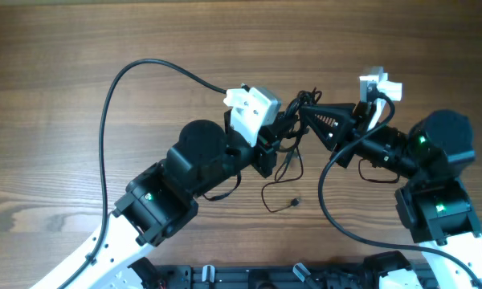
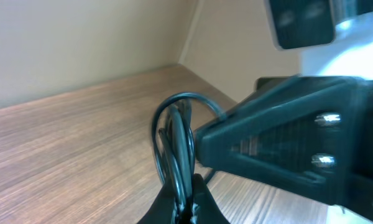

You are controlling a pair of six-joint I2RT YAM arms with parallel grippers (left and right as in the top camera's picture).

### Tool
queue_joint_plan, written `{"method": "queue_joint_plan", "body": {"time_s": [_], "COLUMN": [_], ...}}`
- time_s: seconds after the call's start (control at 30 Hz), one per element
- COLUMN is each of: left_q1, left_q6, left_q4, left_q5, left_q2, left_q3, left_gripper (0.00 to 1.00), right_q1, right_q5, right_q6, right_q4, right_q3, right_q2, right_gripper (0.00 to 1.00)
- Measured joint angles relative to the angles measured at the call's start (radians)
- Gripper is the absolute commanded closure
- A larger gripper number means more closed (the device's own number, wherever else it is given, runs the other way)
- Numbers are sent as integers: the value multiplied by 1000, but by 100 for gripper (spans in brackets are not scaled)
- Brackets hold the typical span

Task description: Untangle cables

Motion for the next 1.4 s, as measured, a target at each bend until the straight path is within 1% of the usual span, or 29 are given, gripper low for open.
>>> {"method": "queue_joint_plan", "body": {"time_s": [0.07,0.23,0.37,0.43,0.53,0.57,0.7,0.8,0.87,0.93,1.1,1.13,1.17,1.23,1.3,1.33,1.37,1.4], "left_q1": [0,-2,-2,-2,-2,-2,-3,-4,-5,-8,21,23,26,27,27,28,28,28], "left_q6": [0,3,3,3,26,37,84,97,103,118,139,148,183,262,351,386,409,430], "left_q4": [-22,-65,-76,-103,-110,-112,-125,-132,-135,-149,-214,-224,-238,-255,-275,-278,-280,-281], "left_q5": [-38,-102,-127,-180,-200,-205,-206,-206,-206,-205,-198,-174,-105,44,227,270,348,402], "left_q2": [0,0,0,0,-3,-14,-59,-64,-64,-64,-64,-64,-64,-64,-52,-45,-29,-16], "left_q3": [0,0,0,0,0,0,0,0,0,0,1,2,2,2,3,3,3,3], "left_gripper": [96,96,96,96,96,96,96,96,96,96,96,96,96,96,96,96,96,96], "right_q1": [0,0,0,-10,-96,-167,-358,-435,-466,-498,-512,-512,-512,-512,-512,-512,-512,-512], "right_q5": [-37,-58,-64,-64,-64,-64,-113,-170,-202,-229,-259,-263,-267,-266,-258,-251,-243,-236], "right_q6": [0,12,23,35,65,92,198,246,276,328,446,462,489,530,552,556,558,559], "right_q4": [54,195,249,265,262,257,264,281,335,430,666,694,724,731,732,731,731,731], "right_q3": [0,-2,-2,-2,-2,-2,-2,-2,-4,-6,-13,-13,-13,-13,-13,-13,-13,-13], "right_q2": [0,-42,-67,-74,-76,-77,-78,-79,-79,-80,-82,-82,-82,-83,-83,-83,-83,-83], "right_gripper": [96,96,96,96,96,96,96,96,96,96,96,96,96,96,96,96,96,91]}}
